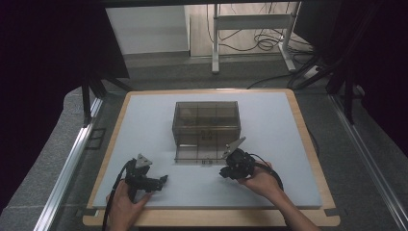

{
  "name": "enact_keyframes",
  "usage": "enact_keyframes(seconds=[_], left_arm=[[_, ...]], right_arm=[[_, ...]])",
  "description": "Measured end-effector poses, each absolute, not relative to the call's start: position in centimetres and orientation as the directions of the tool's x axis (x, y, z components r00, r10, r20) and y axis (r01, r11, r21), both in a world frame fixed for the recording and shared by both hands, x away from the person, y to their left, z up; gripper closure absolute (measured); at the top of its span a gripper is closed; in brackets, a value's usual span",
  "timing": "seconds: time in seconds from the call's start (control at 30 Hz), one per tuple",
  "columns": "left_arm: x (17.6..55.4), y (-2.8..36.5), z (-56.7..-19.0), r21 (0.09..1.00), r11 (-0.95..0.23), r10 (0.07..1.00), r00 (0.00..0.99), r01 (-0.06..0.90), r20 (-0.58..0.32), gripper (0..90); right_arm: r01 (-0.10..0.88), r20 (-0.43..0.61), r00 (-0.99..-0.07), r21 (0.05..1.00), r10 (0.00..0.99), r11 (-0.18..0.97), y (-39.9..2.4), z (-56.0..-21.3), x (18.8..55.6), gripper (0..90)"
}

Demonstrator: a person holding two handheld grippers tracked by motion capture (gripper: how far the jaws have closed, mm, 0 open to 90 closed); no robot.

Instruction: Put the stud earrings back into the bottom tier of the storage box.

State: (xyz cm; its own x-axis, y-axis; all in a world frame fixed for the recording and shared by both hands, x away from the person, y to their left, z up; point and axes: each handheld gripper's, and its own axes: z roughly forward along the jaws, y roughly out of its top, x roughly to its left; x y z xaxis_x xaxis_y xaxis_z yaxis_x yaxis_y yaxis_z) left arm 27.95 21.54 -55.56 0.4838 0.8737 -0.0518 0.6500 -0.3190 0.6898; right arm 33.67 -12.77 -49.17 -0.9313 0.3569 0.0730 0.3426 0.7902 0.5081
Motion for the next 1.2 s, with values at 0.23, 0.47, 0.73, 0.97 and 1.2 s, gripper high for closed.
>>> enact_keyframes(seconds=[0.23,0.47,0.73,0.97,1.2], left_arm=[[27.9,21.5,-55.6,0.689,-0.316,0.874,0.482,0.652,-0.054,0.0],[27.9,21.5,-55.6,0.69,-0.316,0.874,0.482,0.651,-0.055,0.0],[27.9,21.5,-55.6,0.69,-0.316,0.875,0.482,0.651,-0.055,0.0],[27.9,21.5,-55.6,0.69,-0.316,0.875,0.482,0.651,-0.054,0.0],[27.9,21.5,-55.6,0.69,-0.316,0.874,0.482,0.652,-0.055,0.0]], right_arm=[[0.334,0.069,-0.937,0.455,0.341,0.826,-13.0,-50.2,33.5,76.1],[0.294,0.007,-0.948,0.41,0.319,0.864,-12.3,-50.6,33.0,76.6],[0.283,0.008,-0.954,0.36,0.3,0.889,-11.6,-50.4,33.0,84.2],[0.322,0.06,-0.944,0.384,0.324,0.865,-12.1,-50.5,33.5,84.3],[0.333,0.072,-0.94,0.411,0.334,0.849,-12.7,-50.1,33.9,88.2]])
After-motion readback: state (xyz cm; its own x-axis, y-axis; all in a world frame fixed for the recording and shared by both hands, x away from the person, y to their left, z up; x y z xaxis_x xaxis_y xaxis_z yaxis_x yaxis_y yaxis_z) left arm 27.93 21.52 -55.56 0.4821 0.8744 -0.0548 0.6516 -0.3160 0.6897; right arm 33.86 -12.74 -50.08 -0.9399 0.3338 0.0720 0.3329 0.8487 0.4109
